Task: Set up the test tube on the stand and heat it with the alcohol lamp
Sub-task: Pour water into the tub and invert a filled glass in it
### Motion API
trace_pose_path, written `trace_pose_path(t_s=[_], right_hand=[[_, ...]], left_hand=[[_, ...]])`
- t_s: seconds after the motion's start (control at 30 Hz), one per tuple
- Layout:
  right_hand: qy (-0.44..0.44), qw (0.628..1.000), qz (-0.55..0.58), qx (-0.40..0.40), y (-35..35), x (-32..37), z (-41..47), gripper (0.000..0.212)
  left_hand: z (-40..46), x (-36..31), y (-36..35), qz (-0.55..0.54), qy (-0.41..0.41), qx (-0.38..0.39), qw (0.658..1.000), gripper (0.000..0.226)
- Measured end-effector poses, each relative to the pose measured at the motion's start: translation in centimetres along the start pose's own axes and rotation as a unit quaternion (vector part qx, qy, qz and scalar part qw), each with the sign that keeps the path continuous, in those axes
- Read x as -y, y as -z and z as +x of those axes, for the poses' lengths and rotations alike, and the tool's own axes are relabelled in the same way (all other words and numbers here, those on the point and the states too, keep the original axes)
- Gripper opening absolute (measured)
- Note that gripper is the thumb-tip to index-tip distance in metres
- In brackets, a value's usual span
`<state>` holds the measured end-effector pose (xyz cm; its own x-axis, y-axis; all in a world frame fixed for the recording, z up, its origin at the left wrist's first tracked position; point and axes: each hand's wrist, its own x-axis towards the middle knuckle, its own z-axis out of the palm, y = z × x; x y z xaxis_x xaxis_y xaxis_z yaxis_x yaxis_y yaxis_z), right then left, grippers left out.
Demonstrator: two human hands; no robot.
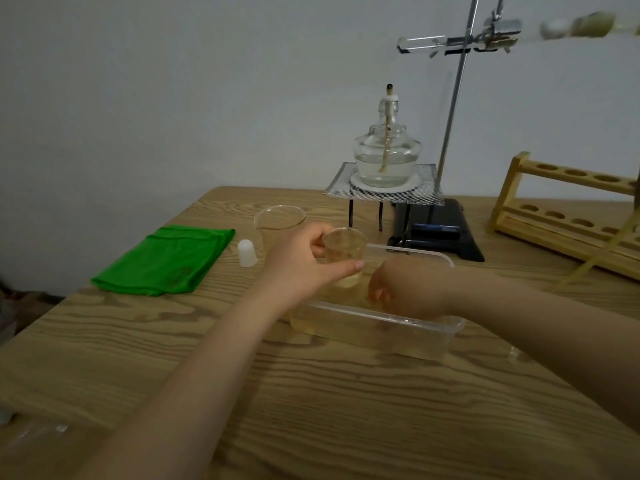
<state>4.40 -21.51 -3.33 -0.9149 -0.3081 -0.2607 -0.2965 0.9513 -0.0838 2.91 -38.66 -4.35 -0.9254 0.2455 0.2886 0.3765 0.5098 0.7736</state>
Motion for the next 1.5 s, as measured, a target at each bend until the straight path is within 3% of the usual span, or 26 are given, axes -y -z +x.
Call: trace_pose_path(t_s=[0.17,0.43,0.73,0.93,1.17,1.5], right_hand=[[-0.004,1.000,-0.028,0.012,-0.1,0.3,0.1,0.042],[0.019,1.000,0.001,0.021,-0.3,0.3,0.5,0.031],[0.028,0.999,0.015,0.008,-0.8,-0.1,1.4,0.041],[0.040,0.999,-0.004,-0.001,-1.3,-0.4,1.8,0.030],[0.054,0.998,0.025,-0.006,-1.4,-0.6,1.7,0.048],[0.044,0.998,0.047,0.000,-1.3,-0.1,2.0,0.036]], left_hand=[[0.4,0.1,-0.1,0.014,0.010,0.024,1.000,0.041],[0.6,-0.2,0.1,0.036,0.016,0.050,0.998,0.036],[0.7,-0.3,0.1,0.035,0.022,0.049,0.998,0.037],[0.7,-0.3,0.2,0.036,0.022,0.044,0.998,0.038],[0.8,-0.4,0.4,0.045,0.008,0.037,0.998,0.037],[1.0,-0.5,0.6,0.041,0.015,0.038,0.998,0.037]])
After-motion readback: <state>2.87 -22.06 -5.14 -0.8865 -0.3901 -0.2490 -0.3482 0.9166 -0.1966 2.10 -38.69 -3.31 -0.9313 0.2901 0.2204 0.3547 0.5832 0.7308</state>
